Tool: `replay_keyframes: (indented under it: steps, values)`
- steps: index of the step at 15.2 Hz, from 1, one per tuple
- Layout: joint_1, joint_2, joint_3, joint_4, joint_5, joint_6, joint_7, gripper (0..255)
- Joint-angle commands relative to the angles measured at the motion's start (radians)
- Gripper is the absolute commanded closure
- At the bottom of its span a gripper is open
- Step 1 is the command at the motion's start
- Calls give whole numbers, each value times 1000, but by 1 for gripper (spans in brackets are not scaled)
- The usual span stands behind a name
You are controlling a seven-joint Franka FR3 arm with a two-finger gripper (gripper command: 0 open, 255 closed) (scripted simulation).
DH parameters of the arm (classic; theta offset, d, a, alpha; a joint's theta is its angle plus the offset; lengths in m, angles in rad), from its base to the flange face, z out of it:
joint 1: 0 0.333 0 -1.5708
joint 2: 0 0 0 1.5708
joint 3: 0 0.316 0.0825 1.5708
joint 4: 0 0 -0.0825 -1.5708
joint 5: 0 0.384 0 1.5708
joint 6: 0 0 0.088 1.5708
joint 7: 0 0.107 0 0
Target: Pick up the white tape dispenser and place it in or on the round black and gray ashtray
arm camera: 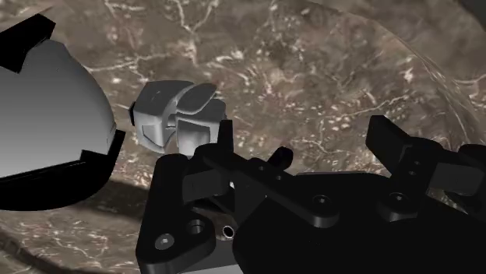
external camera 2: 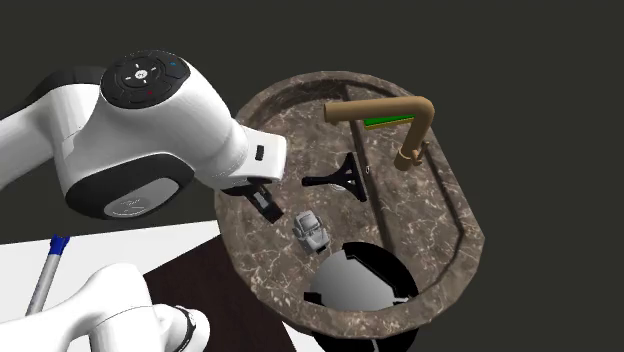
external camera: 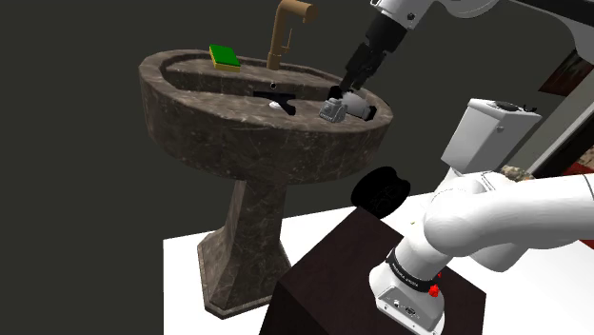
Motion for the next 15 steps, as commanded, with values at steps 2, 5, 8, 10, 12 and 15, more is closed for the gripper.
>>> replay_keyframes:
  steps: [2, 5, 8, 10, 12, 15]
  values:
    - [32, 19, -56, 5, -14, -6, -131, 0]
    - [143, 112, -222, 59, -62, -36, -518, 0]
    - [256, 247, -370, 162, -93, -79, -903, 0]
    - [331, 356, -457, 248, -100, -112, -1160, 0]
    - [335, 364, -463, 240, -101, -102, -1185, 0]
    - [333, 356, -460, 193, -103, -63, -1183, 0]
